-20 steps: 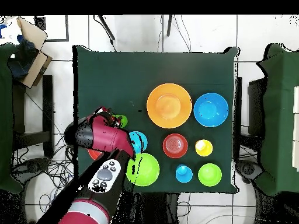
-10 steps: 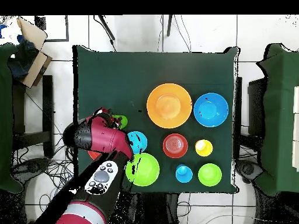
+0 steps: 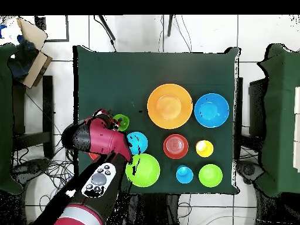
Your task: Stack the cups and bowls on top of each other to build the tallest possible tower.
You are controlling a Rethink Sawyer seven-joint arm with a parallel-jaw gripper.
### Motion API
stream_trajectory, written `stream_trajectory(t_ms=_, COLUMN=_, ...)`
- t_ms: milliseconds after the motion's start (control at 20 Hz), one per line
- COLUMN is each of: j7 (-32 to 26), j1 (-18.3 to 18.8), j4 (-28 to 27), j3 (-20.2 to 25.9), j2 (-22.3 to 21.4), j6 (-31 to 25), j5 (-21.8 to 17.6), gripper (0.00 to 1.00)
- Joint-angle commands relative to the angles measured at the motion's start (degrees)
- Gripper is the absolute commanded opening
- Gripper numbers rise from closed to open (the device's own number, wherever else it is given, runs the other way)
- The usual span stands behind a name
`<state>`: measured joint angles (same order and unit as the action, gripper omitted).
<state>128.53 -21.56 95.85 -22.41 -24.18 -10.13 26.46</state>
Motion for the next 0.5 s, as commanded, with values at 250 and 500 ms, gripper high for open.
stream_trajectory(t_ms=250, j7=9.9, j1=-1.0, j4=-2.5, j3=1.3, j2=3.4, j6=-10.1, j5=0.6, gripper=1.00)
stream_trajectory(t_ms=500, j7=9.0, j1=0.5, j4=-1.7, j3=3.2, j2=3.1, j6=-7.8, j5=0.5, gripper=1.00)
